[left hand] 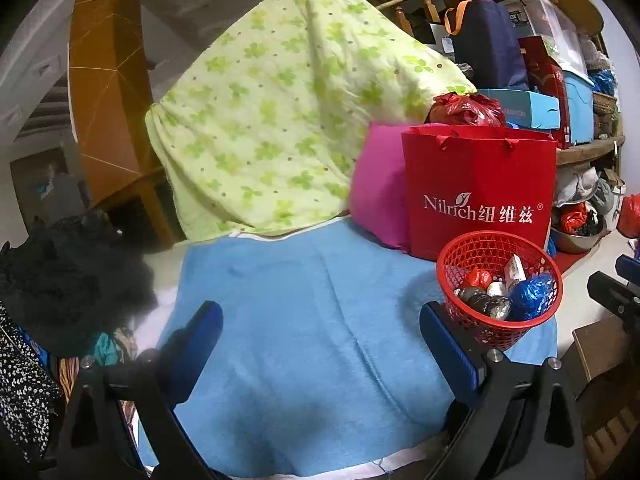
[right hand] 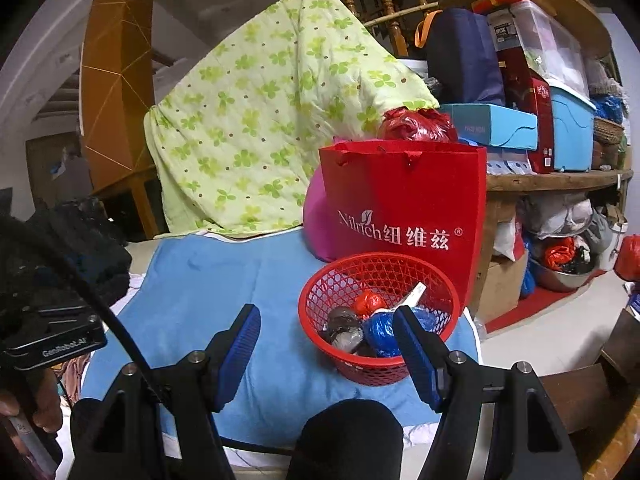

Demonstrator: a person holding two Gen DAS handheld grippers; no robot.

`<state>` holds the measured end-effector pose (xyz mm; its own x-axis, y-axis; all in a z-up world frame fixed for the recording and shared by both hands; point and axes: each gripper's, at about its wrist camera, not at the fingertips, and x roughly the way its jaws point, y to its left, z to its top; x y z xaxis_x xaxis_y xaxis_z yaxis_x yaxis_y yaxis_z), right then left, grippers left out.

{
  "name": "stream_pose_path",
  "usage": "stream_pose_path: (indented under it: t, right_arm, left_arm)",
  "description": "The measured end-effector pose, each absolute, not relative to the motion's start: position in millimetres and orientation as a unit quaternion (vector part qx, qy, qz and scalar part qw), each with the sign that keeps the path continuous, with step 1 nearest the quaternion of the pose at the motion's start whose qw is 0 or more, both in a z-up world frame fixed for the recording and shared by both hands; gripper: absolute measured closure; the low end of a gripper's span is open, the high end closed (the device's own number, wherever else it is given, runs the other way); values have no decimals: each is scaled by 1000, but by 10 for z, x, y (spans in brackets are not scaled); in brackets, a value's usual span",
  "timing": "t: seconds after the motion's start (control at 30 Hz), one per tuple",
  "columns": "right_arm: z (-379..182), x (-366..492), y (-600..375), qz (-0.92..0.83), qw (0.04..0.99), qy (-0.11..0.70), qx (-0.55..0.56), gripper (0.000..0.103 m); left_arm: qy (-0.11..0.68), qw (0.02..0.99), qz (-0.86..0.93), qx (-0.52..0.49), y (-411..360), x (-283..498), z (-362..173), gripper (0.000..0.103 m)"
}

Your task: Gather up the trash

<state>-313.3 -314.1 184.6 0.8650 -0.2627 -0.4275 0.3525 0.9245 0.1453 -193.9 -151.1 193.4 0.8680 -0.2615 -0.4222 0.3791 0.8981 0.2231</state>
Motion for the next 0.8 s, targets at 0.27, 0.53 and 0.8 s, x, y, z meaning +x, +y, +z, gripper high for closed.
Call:
stream_pose_path:
  t: [0.27, 0.53, 0.8]
  right_arm:
    - [1849, -3100, -3051, -158, 958, 215, 101, 31]
    - [1850, -3079, -3003, -163, 958, 219, 92, 31]
    - [1857, -3077, -2922, -200, 957, 199, 63, 31]
  left_arm:
    - [188, 956, -166, 153, -1441, -2003, 1953, 4]
    - [189, 956, -165, 150, -1404, -2011, 1967, 4]
    - [195, 954, -171, 148, -1409, -2018, 1961, 4]
